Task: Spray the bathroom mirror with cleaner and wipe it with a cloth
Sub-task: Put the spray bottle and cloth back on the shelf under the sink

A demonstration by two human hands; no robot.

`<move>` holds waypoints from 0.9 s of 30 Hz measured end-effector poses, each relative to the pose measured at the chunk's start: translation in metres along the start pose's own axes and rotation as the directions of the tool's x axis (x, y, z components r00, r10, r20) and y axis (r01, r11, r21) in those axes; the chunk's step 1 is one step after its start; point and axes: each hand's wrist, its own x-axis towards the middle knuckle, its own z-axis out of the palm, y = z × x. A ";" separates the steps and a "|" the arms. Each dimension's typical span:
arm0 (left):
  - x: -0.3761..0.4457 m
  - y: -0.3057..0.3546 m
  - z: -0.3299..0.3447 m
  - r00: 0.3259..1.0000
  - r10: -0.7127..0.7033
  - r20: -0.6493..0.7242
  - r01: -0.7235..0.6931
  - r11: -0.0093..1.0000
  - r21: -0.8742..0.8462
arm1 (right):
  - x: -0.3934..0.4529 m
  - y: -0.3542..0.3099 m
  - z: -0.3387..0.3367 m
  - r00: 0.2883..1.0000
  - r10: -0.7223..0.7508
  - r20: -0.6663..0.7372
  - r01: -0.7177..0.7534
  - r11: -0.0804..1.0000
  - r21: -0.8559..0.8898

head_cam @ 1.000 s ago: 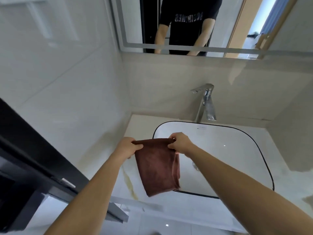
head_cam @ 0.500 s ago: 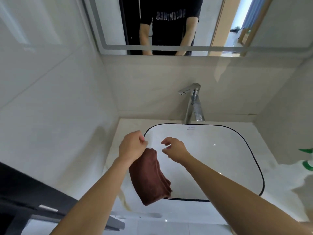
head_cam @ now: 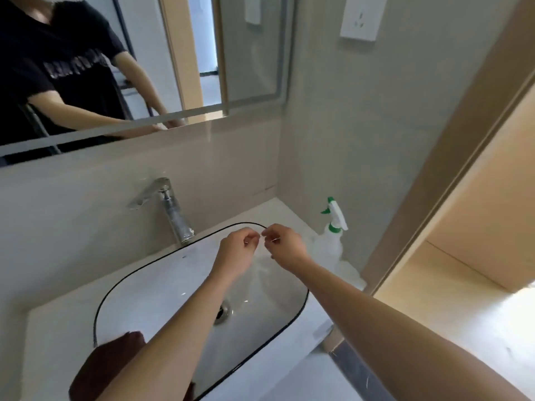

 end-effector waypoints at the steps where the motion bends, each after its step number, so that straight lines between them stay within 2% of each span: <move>1: 0.010 0.006 0.009 1.000 0.006 0.028 -0.006 1.000 -0.018 | -0.001 0.006 -0.012 0.999 0.020 -0.039 -0.020 1.000 0.004; 6: 0.056 0.032 0.054 0.987 0.063 0.145 -0.063 0.998 -0.010 | -0.019 0.045 -0.055 0.980 0.124 -0.156 -0.115 0.991 0.068; 9: 0.079 0.042 0.081 0.963 0.074 0.258 -0.109 0.986 0.126 | -0.033 0.072 -0.074 0.946 0.239 -0.218 -0.238 0.971 0.032; 11: 0.091 0.046 0.100 0.933 0.080 0.350 -0.163 0.963 0.215 | -0.037 0.092 -0.083 0.898 0.324 -0.299 -0.345 0.938 -0.019; 14: 0.101 0.045 0.129 0.865 0.062 0.497 -0.291 0.870 0.397 | -0.026 0.117 -0.081 0.848 0.415 -0.331 -0.445 0.895 -0.018; 17: 0.112 0.039 0.152 0.829 -0.009 0.559 -0.333 0.796 0.506 | -0.001 0.128 -0.074 0.853 0.409 -0.324 -0.419 0.907 0.041; 22: 0.128 0.025 0.164 0.802 -0.086 0.591 -0.282 0.818 0.501 | 0.035 0.132 -0.058 0.839 0.373 -0.396 -0.334 0.928 0.168; 27: 0.133 0.014 0.174 0.765 -0.072 0.641 -0.335 0.804 0.491 | 0.046 0.141 -0.043 0.790 0.383 -0.478 -0.300 0.922 0.243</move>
